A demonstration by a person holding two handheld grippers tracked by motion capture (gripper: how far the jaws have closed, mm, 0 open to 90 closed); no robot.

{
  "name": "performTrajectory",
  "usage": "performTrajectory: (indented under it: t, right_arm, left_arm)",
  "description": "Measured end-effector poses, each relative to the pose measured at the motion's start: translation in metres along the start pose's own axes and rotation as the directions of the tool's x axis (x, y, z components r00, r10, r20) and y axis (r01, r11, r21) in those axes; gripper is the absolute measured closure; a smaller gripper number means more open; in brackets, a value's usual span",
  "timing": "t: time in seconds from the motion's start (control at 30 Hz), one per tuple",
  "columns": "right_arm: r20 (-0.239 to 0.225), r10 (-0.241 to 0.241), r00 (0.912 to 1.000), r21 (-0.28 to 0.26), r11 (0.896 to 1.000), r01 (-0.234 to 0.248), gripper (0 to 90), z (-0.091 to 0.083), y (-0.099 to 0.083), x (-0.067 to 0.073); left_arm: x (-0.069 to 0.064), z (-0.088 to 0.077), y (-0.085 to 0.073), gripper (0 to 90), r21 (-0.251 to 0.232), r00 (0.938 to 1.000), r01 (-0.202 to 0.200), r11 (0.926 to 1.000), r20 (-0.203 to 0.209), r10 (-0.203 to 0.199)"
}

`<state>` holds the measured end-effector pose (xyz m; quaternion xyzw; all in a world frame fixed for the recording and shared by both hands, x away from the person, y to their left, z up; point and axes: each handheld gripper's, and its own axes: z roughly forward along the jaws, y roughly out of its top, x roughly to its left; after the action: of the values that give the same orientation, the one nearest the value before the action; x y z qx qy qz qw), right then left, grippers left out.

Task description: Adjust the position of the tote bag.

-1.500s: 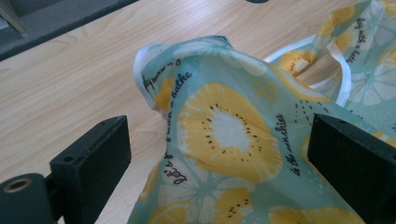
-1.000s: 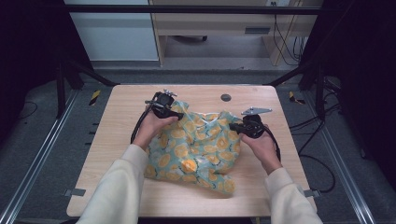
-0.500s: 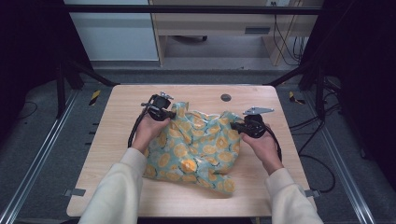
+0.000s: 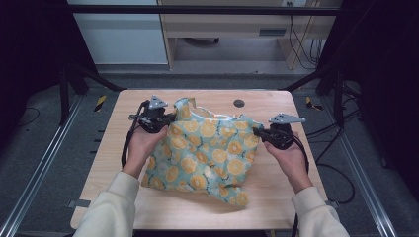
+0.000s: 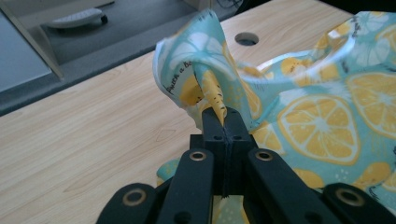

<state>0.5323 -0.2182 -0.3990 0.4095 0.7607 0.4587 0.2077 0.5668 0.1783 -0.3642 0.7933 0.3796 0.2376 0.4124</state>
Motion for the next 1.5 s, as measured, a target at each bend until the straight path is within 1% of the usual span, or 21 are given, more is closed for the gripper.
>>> performTrajectory:
  t: [0.07,0.13,0.2,0.27,0.3,0.43,0.47,0.57,0.67,0.7,0.8,0.87,0.93,1.0,1.07,1.13,1.2,1.23,1.4,1.47,1.5]
  right_arm:
    - [0.001,-0.005,1.0,-0.009,1.0,0.005,90.0,-0.005,0.002,0.002]
    - [0.003,-0.022,0.9997,-0.017,1.0,0.022,90.0,-0.008,0.004,0.004]
    - [0.005,-0.024,0.9997,-0.024,0.999,0.025,90.0,-0.01,0.005,0.005]
    - [0.002,-0.031,0.9995,-0.054,0.998,0.032,90.0,-0.016,0.01,0.008]
    - [0.002,-0.031,0.9995,-0.054,0.998,0.032,90.0,-0.016,0.01,0.008]
    - [-0.01,-0.05,0.9987,-0.095,0.994,0.049,90.0,-0.026,0.015,0.016]
    - [-0.013,-0.053,0.9985,-0.103,0.993,0.052,90.0,-0.029,0.016,0.018]
    - [-0.021,-0.067,0.9975,-0.112,0.992,0.064,90.0,-0.034,0.016,0.024]
    - [-0.029,-0.069,0.9972,-0.123,0.99,0.065,90.0,-0.038,0.014,0.028]
    - [-0.035,-0.077,0.9964,-0.13,0.989,0.071,90.0,-0.041,0.012,0.033]
    - [-0.042,-0.081,0.9959,-0.137,0.988,0.074,90.0,-0.043,0.009,0.038]
    - [-0.043,-0.084,0.9955,-0.138,0.987,0.077,90.0,-0.046,0.008,0.041]
    - [-0.046,-0.085,0.9953,-0.142,0.987,0.078,90.0,-0.047,0.008,0.042]
    - [-0.047,-0.092,0.9947,-0.152,0.985,0.084,90.0,-0.051,0.01,0.044]
    - [-0.046,-0.095,0.9944,-0.159,0.983,0.086,90.0,-0.053,0.011,0.046]
    - [-0.042,-0.103,0.9938,-0.161,0.982,0.095,90.0,-0.055,0.011,0.047]
    - [-0.041,-0.099,0.9942,-0.171,0.981,0.091,90.0,-0.057,0.011,0.048]
    - [-0.041,-0.099,0.9943,-0.179,0.98,0.09,90.0,-0.058,0.01,0.048]
    - [-0.055,-0.101,0.9933,-0.199,0.976,0.089,90.0,-0.068,0.001,0.057]
    - [-0.062,-0.105,0.9926,-0.207,0.974,0.09,90.0,-0.073,-0.005,0.063]
    - [-0.066,-0.104,0.9924,-0.209,0.974,0.088,90.0,-0.075,-0.007,0.065]
  left_arm:
    - [-0.002,-0.005,-0.001,90.0,-0.016,1.0,-0.006,0.9999,-0.002,0.006]
    - [-0.003,-0.01,-0.001,90.0,-0.025,0.9998,-0.019,0.9995,-0.006,0.019]
    - [-0.003,-0.012,-0.002,90.0,-0.033,0.9999,-0.015,0.9993,-0.006,0.015]
    - [-0.004,-0.018,-0.005,90.0,-0.051,0.9999,-0.014,0.9986,-0.009,0.014]
    - [-0.004,-0.018,-0.005,90.0,-0.051,0.9999,-0.014,0.9986,-0.009,0.014]
    - [-0.007,-0.034,-0.011,90.0,-0.098,0.9994,-0.026,0.9948,-0.025,0.023]
    - [-0.007,-0.037,-0.011,90.0,-0.097,0.999,-0.035,0.9946,-0.03,0.032]
    - [-0.009,-0.045,-0.016,90.0,-0.119,0.9989,-0.037,0.9921,-0.033,0.034]
    - [-0.011,-0.051,-0.02,90.0,-0.139,0.9988,-0.036,0.9897,-0.037,0.032]
    - [-0.012,-0.055,-0.023,90.0,-0.148,0.9984,-0.042,0.9881,-0.043,0.036]
    - [-0.014,-0.058,-0.027,90.0,-0.154,0.9981,-0.046,0.987,-0.047,0.039]
    - [-0.016,-0.064,-0.033,90.0,-0.163,0.9982,-0.046,0.9856,-0.047,0.039]
    - [-0.017,-0.066,-0.035,90.0,-0.168,0.9984,-0.043,0.9849,-0.044,0.036]
    - [-0.02,-0.072,-0.038,90.0,-0.182,0.9982,-0.047,0.9821,-0.044,0.04]
    - [-0.021,-0.074,-0.039,90.0,-0.189,0.9982,-0.047,0.9809,-0.045,0.039]
    - [-0.023,-0.078,-0.04,90.0,-0.203,0.9979,-0.052,0.9778,-0.048,0.043]
    - [-0.024,-0.08,-0.041,90.0,-0.21,0.9978,-0.055,0.9761,-0.048,0.045]
    - [-0.027,-0.084,-0.044,90.0,-0.226,0.9978,-0.055,0.9727,-0.048,0.045]
    - [-0.035,-0.097,-0.058,90.0,-0.258,0.9977,-0.062,0.9641,-0.042,0.053]
    - [-0.038,-0.102,-0.064,90.0,-0.258,0.9973,-0.07,0.9635,-0.039,0.062]
    - [-0.039,-0.104,-0.067,90.0,-0.257,0.9976,-0.067,0.9641,-0.034,0.06]
